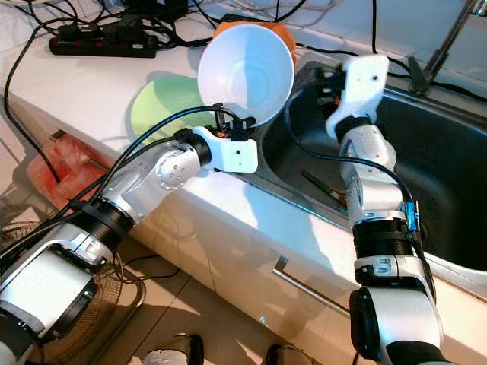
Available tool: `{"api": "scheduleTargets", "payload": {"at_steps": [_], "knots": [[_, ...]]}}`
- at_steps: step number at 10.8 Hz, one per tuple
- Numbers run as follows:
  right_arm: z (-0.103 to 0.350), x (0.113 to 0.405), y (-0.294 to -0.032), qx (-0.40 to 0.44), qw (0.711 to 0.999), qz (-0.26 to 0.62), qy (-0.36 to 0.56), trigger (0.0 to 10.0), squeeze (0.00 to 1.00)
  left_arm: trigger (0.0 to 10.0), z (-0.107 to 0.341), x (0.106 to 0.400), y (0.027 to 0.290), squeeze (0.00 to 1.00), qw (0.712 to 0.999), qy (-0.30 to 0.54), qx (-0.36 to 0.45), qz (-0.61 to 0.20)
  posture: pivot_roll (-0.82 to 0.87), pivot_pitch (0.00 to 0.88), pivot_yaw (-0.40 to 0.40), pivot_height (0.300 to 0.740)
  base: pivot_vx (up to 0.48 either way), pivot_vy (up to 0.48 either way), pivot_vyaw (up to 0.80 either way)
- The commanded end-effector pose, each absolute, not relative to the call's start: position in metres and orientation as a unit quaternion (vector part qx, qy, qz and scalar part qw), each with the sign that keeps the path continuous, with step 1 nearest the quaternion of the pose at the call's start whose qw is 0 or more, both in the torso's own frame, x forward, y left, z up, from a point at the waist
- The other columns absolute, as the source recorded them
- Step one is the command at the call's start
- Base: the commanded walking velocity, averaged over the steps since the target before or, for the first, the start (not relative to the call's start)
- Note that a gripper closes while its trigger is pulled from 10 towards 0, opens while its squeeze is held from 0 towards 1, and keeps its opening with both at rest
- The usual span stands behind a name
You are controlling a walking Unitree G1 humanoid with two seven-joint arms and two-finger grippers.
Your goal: Kitchen organization
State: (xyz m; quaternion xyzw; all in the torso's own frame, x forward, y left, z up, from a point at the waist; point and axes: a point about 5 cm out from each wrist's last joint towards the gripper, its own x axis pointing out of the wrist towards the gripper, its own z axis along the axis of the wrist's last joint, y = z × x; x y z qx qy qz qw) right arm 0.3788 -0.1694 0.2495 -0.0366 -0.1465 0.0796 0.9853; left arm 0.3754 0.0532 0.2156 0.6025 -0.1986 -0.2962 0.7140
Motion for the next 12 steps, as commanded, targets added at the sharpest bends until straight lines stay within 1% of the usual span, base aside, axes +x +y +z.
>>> {"api": "scheduleTargets", "payload": {"at_steps": [1,2,3,5,9,12], "knots": [[0.249,0.377,-0.168,-0.025,0.986,0.088,-0.141,10.0,0.0,10.0,0.23,0.377,0.046,0.0,0.706,-0.226,0.608,-0.283,0.04,0.116,0.007,0.74,0.0,0.0,0.0],[0.251,0.376,-0.166,-0.008,0.985,0.1,-0.137,10.0,0.0,10.0,0.228,0.377,0.047,0.0,0.7,-0.224,0.617,-0.282,0.04,0.117,0.006,0.74,0.0,0.0,0.0],[0.251,0.375,-0.16,0.009,0.986,0.124,-0.113,10.0,0.0,10.0,0.224,0.378,0.048,0.0,0.699,-0.219,0.62,-0.281,0.04,0.121,0.004,0.74,0.0,0.0,0.0],[0.251,0.374,-0.157,0.024,0.985,0.139,-0.101,10.0,0.0,10.0,0.224,0.378,0.047,0.0,0.699,-0.219,0.62,-0.282,0.04,0.122,0.002,0.74,0.0,0.0,0.0],[0.247,0.371,-0.145,0.04,0.982,0.17,-0.074,10.0,0.0,10.0,0.225,0.377,0.042,0.0,0.692,-0.229,0.622,-0.285,0.05,0.123,0.0,0.74,0.0,0.0,0.0],[0.243,0.371,-0.142,0.047,0.983,0.17,-0.059,10.0,0.0,10.0,0.226,0.374,0.035,0.0,0.683,-0.241,0.625,-0.291,0.05,0.12,-0.002,0.74,0.0,0.0,0.0]]}}
